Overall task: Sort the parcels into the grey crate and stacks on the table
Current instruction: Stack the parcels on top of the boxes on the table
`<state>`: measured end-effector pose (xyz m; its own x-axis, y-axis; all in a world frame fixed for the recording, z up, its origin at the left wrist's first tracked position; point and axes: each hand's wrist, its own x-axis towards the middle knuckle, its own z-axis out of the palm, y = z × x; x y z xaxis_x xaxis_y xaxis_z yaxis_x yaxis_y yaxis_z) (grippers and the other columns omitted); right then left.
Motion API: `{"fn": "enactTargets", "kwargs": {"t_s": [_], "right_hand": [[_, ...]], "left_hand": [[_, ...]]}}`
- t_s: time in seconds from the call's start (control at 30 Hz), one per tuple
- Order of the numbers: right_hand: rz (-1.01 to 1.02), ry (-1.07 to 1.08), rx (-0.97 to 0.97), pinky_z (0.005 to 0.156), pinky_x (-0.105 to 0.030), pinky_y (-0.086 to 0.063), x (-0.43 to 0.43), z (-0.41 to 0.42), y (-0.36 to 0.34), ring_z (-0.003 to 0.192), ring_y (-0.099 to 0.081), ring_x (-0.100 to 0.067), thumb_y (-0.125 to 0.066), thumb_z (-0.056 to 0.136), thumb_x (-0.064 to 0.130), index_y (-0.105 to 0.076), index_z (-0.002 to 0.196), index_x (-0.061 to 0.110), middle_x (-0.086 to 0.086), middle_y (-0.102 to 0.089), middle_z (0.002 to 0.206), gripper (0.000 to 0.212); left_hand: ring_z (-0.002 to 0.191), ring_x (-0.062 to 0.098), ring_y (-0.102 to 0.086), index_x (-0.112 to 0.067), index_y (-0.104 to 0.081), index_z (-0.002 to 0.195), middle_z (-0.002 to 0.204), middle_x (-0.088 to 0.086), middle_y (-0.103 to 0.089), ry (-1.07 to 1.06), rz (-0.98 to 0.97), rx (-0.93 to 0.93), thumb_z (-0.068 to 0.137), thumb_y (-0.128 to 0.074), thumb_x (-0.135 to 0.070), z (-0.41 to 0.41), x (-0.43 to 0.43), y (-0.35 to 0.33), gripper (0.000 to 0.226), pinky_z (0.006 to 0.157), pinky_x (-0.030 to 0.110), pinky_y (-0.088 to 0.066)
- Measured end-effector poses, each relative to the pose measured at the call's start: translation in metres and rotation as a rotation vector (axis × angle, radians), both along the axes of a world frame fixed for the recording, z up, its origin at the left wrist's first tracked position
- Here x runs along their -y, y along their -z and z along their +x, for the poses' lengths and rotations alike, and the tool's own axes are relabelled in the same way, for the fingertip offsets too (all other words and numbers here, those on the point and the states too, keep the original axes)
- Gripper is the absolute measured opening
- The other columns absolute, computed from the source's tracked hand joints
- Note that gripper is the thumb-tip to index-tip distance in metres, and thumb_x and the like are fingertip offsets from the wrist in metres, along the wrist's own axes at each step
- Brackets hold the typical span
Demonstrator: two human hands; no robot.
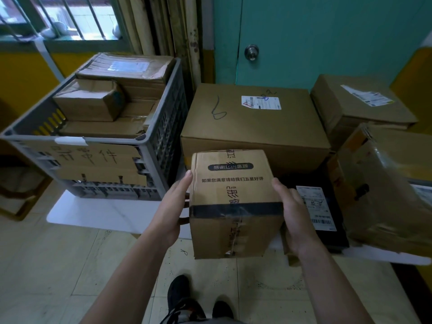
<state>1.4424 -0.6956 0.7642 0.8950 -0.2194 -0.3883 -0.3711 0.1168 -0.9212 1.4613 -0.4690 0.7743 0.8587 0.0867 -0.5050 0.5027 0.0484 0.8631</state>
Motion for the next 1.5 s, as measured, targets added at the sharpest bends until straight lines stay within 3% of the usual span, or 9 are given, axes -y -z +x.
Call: {"fn": "enactTargets", "kwargs": {"t_s": [0.17,0.3,0.43,0.53,0.73,0.93,1.23,1.33,1.5], "right_hand": [[-0.065,-0.109,0.059,0.074,-0.029,-0.051,0.003,-0.002,-0.003,0.099,-0.062,-0.012,-0.063,0.093,0.035,-0.052,0.134,0.032,0.006,-0.064,0.113,0.043],[-0.092,-0.093,0.055,0.068,-0.030,-0.049,0.005,-0.003,-0.001,0.098,-0.060,-0.012,-0.062,0.094,0.033,-0.052,0.127,0.034,0.007,-0.062,0.112,0.035],[-0.093,-0.044,0.053,0.064,-0.031,-0.048,0.006,-0.003,0.003,0.097,-0.059,-0.013,-0.063,0.093,0.035,-0.050,0.121,0.028,0.004,-0.059,0.112,0.031],[-0.118,-0.004,0.067,0.066,-0.028,-0.048,0.007,0.000,0.005,0.096,-0.058,-0.010,-0.065,0.093,0.034,-0.049,0.122,0.022,0.005,-0.059,0.112,0.035],[-0.186,-0.037,0.063,0.075,-0.031,-0.052,0.008,0.004,0.013,0.099,-0.060,-0.009,-0.064,0.092,0.041,-0.053,0.126,0.027,0.008,-0.062,0.113,0.038],[-0.184,-0.047,0.037,0.070,-0.031,-0.051,0.010,0.004,0.015,0.096,-0.061,-0.011,-0.064,0.092,0.039,-0.053,0.124,0.025,0.006,-0.063,0.110,0.036],[-0.199,-0.017,0.061,0.066,-0.032,-0.053,0.014,0.001,0.011,0.088,-0.066,-0.016,-0.074,0.077,0.048,-0.050,0.109,0.015,-0.002,-0.065,0.102,0.052],[-0.172,-0.052,0.036,0.078,-0.044,-0.059,0.015,-0.001,0.014,0.095,-0.068,-0.019,-0.077,0.062,0.056,-0.048,0.114,0.020,-0.003,-0.064,0.110,0.069],[-0.140,-0.064,0.042,0.081,-0.045,-0.059,0.016,-0.003,0.017,0.096,-0.068,-0.021,-0.078,0.071,0.046,-0.046,0.121,0.019,-0.004,-0.063,0.113,0.065]], "left_hand": [[0.112,0.020,-0.061,-0.024,-0.060,0.122,0.120,0.003,-0.064,0.009,0.031,0.027,0.096,-0.053,-0.055,0.000,0.002,-0.003,0.040,0.080,0.043,-0.057],[0.112,0.023,-0.063,-0.016,-0.060,0.116,0.119,0.004,-0.066,-0.011,0.020,0.005,0.096,-0.058,-0.050,0.000,0.004,0.002,0.039,0.084,0.052,-0.058],[0.108,0.024,-0.064,-0.008,-0.055,0.108,0.115,0.009,-0.067,-0.032,0.040,0.030,0.097,-0.059,-0.044,0.003,0.009,0.005,0.039,0.082,0.048,-0.057],[0.100,0.020,-0.064,-0.005,-0.053,0.115,0.113,0.008,-0.065,-0.041,0.085,0.056,0.096,-0.060,-0.043,0.003,0.014,0.004,0.043,0.083,0.047,-0.057],[0.101,0.014,-0.064,-0.024,-0.047,0.144,0.116,-0.001,-0.066,0.005,0.092,0.074,0.099,-0.056,-0.044,0.003,0.018,0.005,0.050,0.073,0.036,-0.055],[0.106,0.016,-0.064,-0.028,-0.050,0.143,0.119,0.000,-0.067,0.046,0.085,0.076,0.103,-0.050,-0.040,0.000,0.022,0.007,0.042,0.079,0.034,-0.052],[0.100,0.016,-0.065,-0.012,-0.050,0.118,0.115,0.005,-0.064,-0.002,0.043,0.105,0.077,-0.072,-0.047,-0.008,0.027,-0.001,0.058,0.075,0.032,-0.051],[0.101,0.018,-0.062,-0.010,-0.051,0.116,0.114,0.006,-0.063,-0.011,0.049,0.099,0.071,-0.068,-0.058,-0.010,0.027,-0.002,0.068,0.091,0.046,-0.053],[0.106,0.023,-0.062,-0.011,-0.052,0.114,0.115,0.007,-0.063,-0.033,0.071,0.094,0.067,-0.068,-0.063,-0.012,0.029,-0.004,0.072,0.093,0.048,-0.052]]}}
